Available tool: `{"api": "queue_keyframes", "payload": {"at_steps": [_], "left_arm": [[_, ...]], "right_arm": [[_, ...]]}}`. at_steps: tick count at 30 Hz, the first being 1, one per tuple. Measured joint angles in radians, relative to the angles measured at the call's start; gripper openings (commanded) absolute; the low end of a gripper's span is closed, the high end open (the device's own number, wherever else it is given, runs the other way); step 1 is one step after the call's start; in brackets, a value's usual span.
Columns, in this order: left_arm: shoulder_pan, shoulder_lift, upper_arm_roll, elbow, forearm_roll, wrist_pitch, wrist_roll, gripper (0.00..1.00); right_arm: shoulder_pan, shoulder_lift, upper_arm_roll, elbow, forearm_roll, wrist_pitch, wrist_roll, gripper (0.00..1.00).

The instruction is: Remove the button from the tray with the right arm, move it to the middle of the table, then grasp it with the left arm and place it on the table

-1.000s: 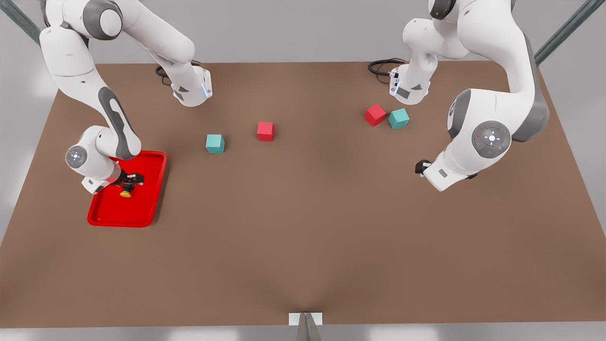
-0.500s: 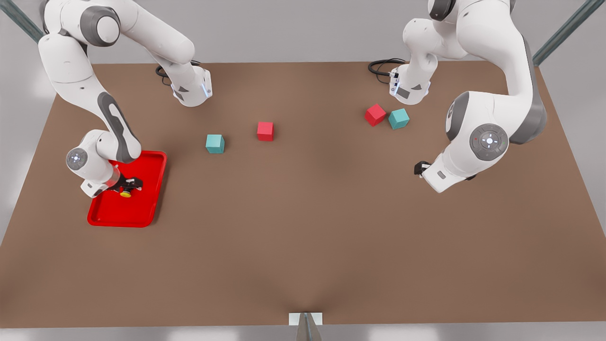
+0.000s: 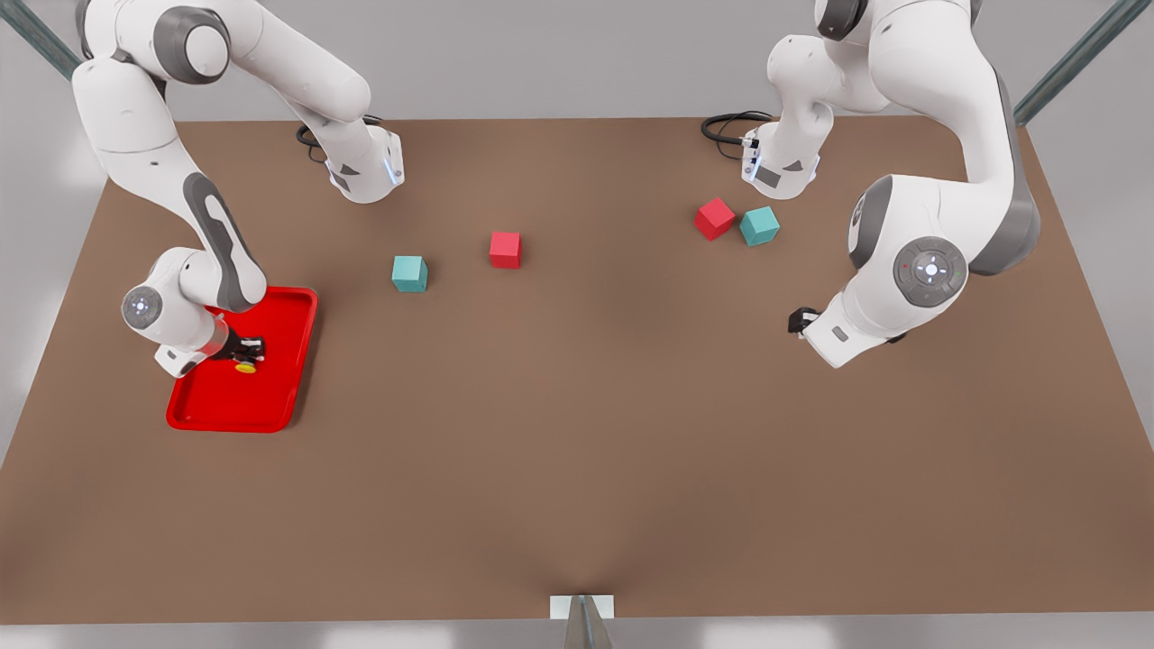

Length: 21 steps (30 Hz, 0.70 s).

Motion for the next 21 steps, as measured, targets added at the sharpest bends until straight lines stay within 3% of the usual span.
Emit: {"api": "queue_keyframes", "payload": {"at_steps": [4,7,10,12,16,21], "left_arm": [[0.000,0.001,0.000,0.000,0.000,0.000,-0.001,1.00],[-0.001,0.002,0.000,0.000,0.000,0.000,-0.001,1.00],[-0.006,0.003,0.000,0.000,0.000,0.000,-0.002,1.00],[-0.006,0.003,0.000,0.000,0.000,0.000,-0.002,1.00],[-0.006,0.008,0.000,0.001,0.000,0.000,-0.002,1.00],[-0.006,0.011,0.000,0.001,0.000,0.002,-0.003,1.00]], "right_arm": [[0.013,-0.035,0.132,0.274,0.021,-0.222,-0.001,0.40],[0.025,-0.034,0.328,0.397,0.033,-0.395,0.032,0.40],[0.186,-0.032,0.422,0.493,0.063,-0.544,0.107,0.40],[0.330,0.000,0.432,0.566,0.088,-0.610,0.176,0.40],[0.607,0.245,0.419,0.811,0.107,-0.675,0.342,0.40],[0.986,0.533,0.208,1.150,0.114,-0.614,0.591,0.41]]}}
